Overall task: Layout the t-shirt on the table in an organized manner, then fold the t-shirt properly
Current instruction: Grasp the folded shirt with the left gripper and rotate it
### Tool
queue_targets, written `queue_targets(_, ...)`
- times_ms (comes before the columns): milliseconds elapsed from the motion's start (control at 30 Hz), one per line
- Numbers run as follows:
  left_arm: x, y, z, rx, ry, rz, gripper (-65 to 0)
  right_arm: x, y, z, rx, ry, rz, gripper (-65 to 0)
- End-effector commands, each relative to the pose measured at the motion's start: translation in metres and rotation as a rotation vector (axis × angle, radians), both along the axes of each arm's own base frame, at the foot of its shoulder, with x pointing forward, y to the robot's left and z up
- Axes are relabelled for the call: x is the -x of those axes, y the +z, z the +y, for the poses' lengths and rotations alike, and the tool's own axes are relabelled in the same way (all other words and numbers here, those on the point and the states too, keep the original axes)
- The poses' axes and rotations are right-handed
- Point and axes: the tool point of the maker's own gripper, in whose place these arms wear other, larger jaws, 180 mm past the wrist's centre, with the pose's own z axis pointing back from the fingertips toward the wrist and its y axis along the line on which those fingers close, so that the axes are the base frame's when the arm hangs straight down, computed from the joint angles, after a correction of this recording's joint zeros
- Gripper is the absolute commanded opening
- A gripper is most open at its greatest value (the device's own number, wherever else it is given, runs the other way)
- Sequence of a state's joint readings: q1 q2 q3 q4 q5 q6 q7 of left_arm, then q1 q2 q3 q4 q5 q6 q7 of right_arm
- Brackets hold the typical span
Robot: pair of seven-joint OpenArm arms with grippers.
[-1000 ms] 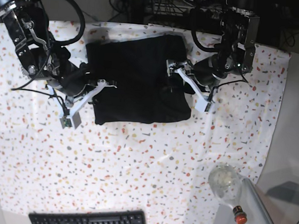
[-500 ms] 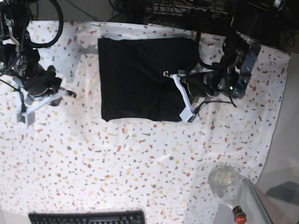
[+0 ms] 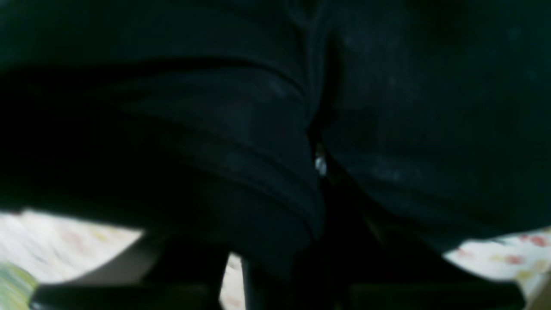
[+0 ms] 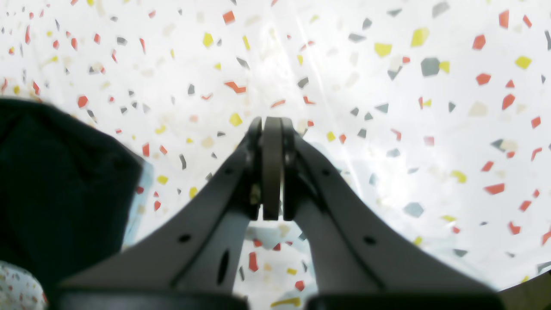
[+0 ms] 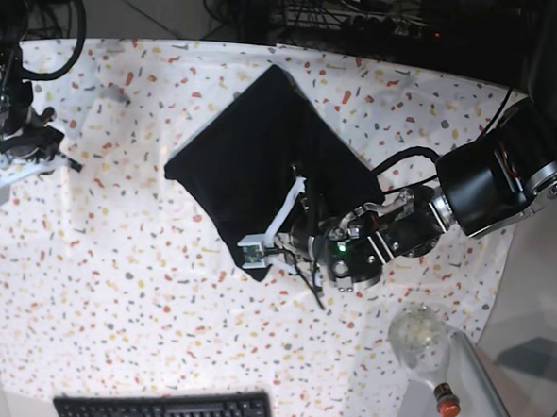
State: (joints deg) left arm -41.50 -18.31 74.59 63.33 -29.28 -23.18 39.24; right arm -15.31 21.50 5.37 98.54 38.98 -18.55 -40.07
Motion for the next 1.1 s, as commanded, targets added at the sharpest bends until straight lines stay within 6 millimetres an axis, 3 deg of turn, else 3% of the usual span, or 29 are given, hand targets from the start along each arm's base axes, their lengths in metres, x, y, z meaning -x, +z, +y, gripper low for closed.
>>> queue_targets(0, -0.012, 0.006, -0.006, -0.021, -0.047, -0.048, -65.0, -0.007, 0.009, -0.004, 0.013, 0.003, -0.035, -65.0)
queue_targets(233, -0.010, -0.012, -0.062, -0.057, -0.267, -0.203, -65.0, 0.006, -0.013, -0.011, 0.011, -0.025, 0.035, -65.0)
queue_targets(433, -0.001, -0.007, -0.101, -0.019, -0.378, -0.269, -65.0, 0.014, -0.021, -0.014, 0.012, -0.032, 0.061, -65.0)
queue_targets(800, 0.014, 0.002, -0.130, 0.069, -0.450, -0.255, -65.0, 0.015, -0.023, -0.015, 0.013, -0.034, 0.067, -65.0)
queue_targets(1067, 0.015, 0.003, -0.132, 0.083, -0.452, -0.254, -65.0, 0.015, -0.023, -0.015, 0.013, -0.034, 0.067, -65.0)
